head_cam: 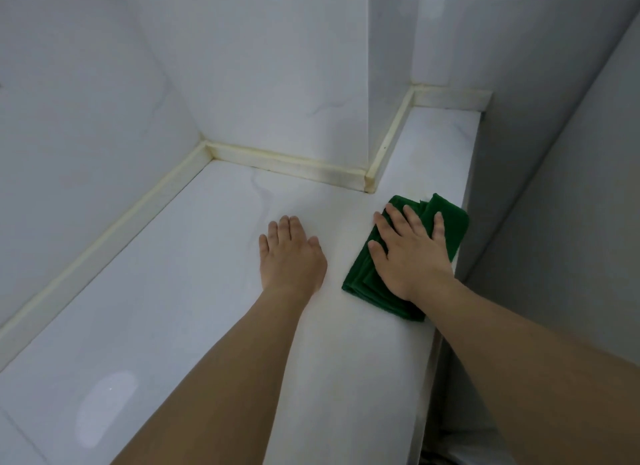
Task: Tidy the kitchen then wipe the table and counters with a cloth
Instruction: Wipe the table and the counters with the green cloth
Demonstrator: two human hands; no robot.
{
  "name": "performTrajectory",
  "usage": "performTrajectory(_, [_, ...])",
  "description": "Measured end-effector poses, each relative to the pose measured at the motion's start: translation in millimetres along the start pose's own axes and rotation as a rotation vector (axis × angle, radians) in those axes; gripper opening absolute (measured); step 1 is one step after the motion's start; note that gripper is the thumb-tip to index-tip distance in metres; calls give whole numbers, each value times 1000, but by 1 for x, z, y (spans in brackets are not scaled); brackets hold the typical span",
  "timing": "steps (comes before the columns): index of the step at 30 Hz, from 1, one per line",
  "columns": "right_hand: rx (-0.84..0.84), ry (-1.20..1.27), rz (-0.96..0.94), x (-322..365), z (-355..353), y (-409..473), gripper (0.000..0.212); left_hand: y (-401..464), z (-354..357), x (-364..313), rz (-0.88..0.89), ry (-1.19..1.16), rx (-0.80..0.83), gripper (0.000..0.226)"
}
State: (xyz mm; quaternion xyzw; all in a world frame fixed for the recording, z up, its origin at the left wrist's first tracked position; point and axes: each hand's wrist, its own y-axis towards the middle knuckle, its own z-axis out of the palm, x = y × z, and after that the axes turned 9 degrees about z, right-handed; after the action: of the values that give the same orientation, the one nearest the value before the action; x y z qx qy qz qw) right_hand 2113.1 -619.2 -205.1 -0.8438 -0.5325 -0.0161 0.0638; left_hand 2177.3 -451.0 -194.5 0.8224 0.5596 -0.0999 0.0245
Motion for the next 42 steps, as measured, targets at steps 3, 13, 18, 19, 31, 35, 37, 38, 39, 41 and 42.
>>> performTrajectory(3, [-18,31,168,-2,-1,15,60,20,-3,-6,-3,-44,13,58])
performTrajectory(13, [-25,31,366,-5,-6,69,60,86,5,-29,-98,-147,-39,60])
performTrajectory(18, [-43,62,503,-4,-7,96,60,108,8,-35,-249,-149,-54,61])
performTrajectory(19, [-45,66,540,-4,-8,102,60,111,9,-38,-256,-115,-54,61])
performTrajectory(31, [-18,199,775,-2,-19,151,60,118,20,-40,-255,-2,-106,64])
performTrajectory(35, [-146,-12,468,-16,-20,117,56,116,17,-42,-242,1,-80,64])
performTrajectory(37, [-90,-99,324,-19,-16,104,58,115,14,-42,-238,12,-69,65])
performTrajectory(38, [-41,-74,314,-19,-14,103,59,114,14,-42,-240,14,-66,65])
performTrajectory(39, [-8,-48,327,-18,-13,106,59,114,13,-42,-243,10,-62,65])
performTrajectory(41, [19,-28,378,-15,-11,116,60,115,12,-45,-245,6,-58,65])
performTrajectory(42, [27,-23,398,-11,-11,122,60,115,12,-44,-253,3,-52,65])
